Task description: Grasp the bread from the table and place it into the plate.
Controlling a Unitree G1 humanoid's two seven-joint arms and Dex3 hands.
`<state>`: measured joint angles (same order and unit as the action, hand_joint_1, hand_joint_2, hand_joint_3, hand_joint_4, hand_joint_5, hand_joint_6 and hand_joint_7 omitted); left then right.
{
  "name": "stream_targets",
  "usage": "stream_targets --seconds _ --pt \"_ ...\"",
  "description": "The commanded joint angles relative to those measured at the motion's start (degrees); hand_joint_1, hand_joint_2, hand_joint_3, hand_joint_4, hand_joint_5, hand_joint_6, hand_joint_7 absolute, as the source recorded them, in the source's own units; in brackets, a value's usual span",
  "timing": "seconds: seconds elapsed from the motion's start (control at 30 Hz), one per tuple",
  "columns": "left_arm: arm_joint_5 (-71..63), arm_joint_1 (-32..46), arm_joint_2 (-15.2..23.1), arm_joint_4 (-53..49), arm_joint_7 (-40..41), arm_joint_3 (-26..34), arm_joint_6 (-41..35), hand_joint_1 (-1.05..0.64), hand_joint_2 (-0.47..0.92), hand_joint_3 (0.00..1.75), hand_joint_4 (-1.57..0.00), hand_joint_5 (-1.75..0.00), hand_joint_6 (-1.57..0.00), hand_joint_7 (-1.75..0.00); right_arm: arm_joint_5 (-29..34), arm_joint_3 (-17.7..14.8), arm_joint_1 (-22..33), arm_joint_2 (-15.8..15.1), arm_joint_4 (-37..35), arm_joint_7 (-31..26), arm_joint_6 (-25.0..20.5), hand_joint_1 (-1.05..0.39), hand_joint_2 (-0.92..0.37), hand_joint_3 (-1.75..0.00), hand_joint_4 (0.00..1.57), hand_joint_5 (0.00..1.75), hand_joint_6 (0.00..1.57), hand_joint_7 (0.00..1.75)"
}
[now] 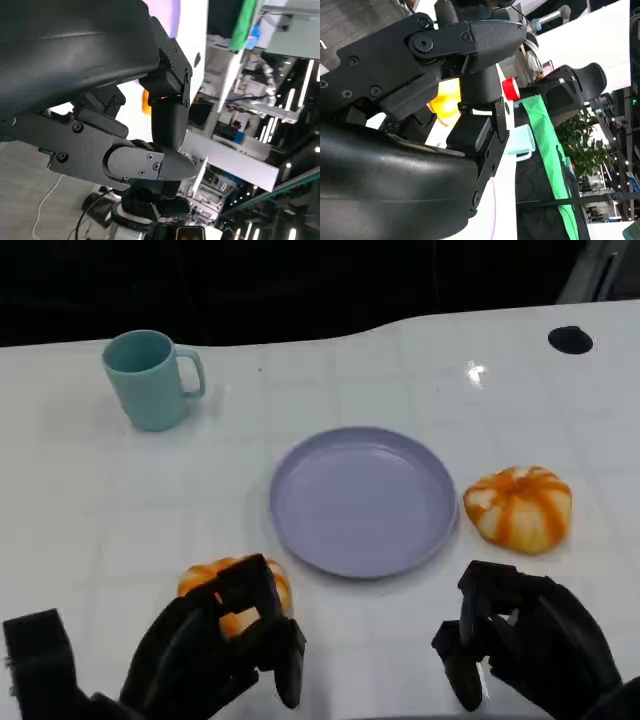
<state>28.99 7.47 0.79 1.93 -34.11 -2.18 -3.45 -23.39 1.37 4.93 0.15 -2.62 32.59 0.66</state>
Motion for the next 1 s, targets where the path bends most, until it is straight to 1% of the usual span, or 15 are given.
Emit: stream_targets --seconds 0.03,0.13,0.17,0.23,0.27,0.33,0.37,0.4,0.5,0.57,0.63,0.7,0.83,0.9,1.0 --pt "-0.16 0.14 0.23 1.41 -0.19 1.03 2.32 -0.62 0.92 0.29 -0.87 -1.75 -0.61 -1.75 -0.05 -0.11 0.18 -0.21 1.11 -0.71 -0.1 -0.98 -0.77 -0.4 1.19 1.68 1.03 1.52" --pt "-0.61 -0.31 1.07 3.03 0.59 2.04 3.15 -0.61 0.92 0.25 -0.76 -1.75 -0.53 -1.68 -0.37 -0.04 0.12 -0.17 1.14 -0.52 -0.13 -0.98 -0.77 -0.4 1.19 1.68 1.03 1.53" --pt "-0.7 -0.59 1.39 3.46 0.68 2.41 3.34 -0.59 0.92 0.23 -0.68 -1.75 -0.53 -1.54 -0.38 -0.03 0.1 -0.19 1.14 -0.49 -0.11 -0.98 -0.77 -0.4 1.19 1.68 1.03 1.53" --pt "-2.74 -1.41 2.0 3.58 0.58 3.1 6.37 -0.58 0.92 0.23 -0.61 -1.75 -0.55 -1.4 -0.54 -0.07 0.07 -0.12 1.1 -0.43 -0.13 -0.97 -0.77 -0.4 1.19 1.68 1.03 1.53" --pt "-4.05 -1.76 2.3 3.6 0.69 3.32 8.05 -0.6 0.92 0.25 -0.55 -1.72 -0.54 -1.28 -0.55 -0.09 0.03 -0.11 1.02 -0.35 -0.01 -0.97 -0.77 -0.4 1.19 1.68 1.03 1.53" --pt "-5.44 -2.11 2.53 3.45 0.83 3.48 9.95 -0.6 0.92 0.27 -0.52 -1.69 -0.54 -1.19 -0.54 -0.1 -0.01 -0.11 0.92 -0.25 0.16 -0.98 -0.77 -0.4 1.19 1.68 1.03 1.53" --pt "-8.15 -2.57 3.96 3.99 1.43 3.58 11.25 -0.6 0.92 0.27 -0.52 -1.69 -0.54 -1.17 -0.57 -0.18 -0.12 -0.17 0.79 -0.14 0.2 -0.98 -0.77 -0.4 1.19 1.68 1.03 1.53" --pt "-10.92 -3.03 5.42 4.54 1.94 3.71 12.53 -0.61 0.92 0.26 -0.49 -1.58 -0.51 -0.98 -0.65 -0.24 -0.19 -0.21 0.72 -0.06 0.13 -0.98 -0.77 -0.4 1.19 1.68 1.03 1.52" --pt "-19.91 -4.17 10.18 5.87 3.5 3.91 16.86 -0.63 0.92 0.23 -0.47 -1.26 -0.52 -0.51 -0.66 -0.26 -0.23 -0.16 0.75 -0.06 -0.05 -0.97 -0.77 -0.4 1.19 1.67 1.03 1.51" --pt "-24.6 -4.05 12.6 7.96 5.12 3.79 16.67 -0.63 0.92 0.16 -0.45 -1.05 -0.54 -0.28 -0.66 -0.24 -0.23 -0.14 0.63 0.14 0.16 -0.97 -0.77 -0.4 1.19 1.66 1.03 1.51" --pt "-29.55 -3.5 14.72 10.69 6.97 3.63 16.06 -0.62 0.92 0.11 -0.43 -0.94 -0.54 -0.17 -0.53 -0.16 -0.16 -0.15 0.76 0.08 0.17 -0.96 -0.77 -0.4 1.19 1.67 1.03 1.51" --pt "-34.9 -3.01 16.77 12.85 8.59 3.46 16.33 -0.64 0.92 0.09 -0.37 -0.85 -0.49 -0.1 -0.35 -0.04 -0.1 -0.16 0.8 0.16 0.43 -0.97 -0.77 -0.4 1.19 1.67 1.02 1.52" --pt "-49.34 -1.91 21.29 17.71 12.01 2.86 16.22 -0.7 0.92 0.1 -0.37 -0.69 -0.46 -0.03 -0.22 0.22 0.21 -0.16 1.22 0.11 0.38 -0.97 -0.77 -0.4 1.19 1.68 1.02 1.53" --pt "-56.53 -1.81 23.38 20.34 11.66 1.69 13.84 -0.71 0.92 0.11 -0.37 -0.54 -0.44 -0.01 -0.08 0.3 0.28 -0.22 1.48 -0.23 0.01 -0.97 -0.77 -0.4 1.19 1.68 1.03 1.53" --pt "-63.07 -2.23 25.45 21.77 10.4 -0.39 11.39 -0.71 0.92 0.11 -0.34 -0.46 -0.41 0.0 0.03 0.44 0.54 -0.38 2.09 -0.62 -0.44 -0.97 -0.78 -0.4 1.19 1.67 1.02 1.53"
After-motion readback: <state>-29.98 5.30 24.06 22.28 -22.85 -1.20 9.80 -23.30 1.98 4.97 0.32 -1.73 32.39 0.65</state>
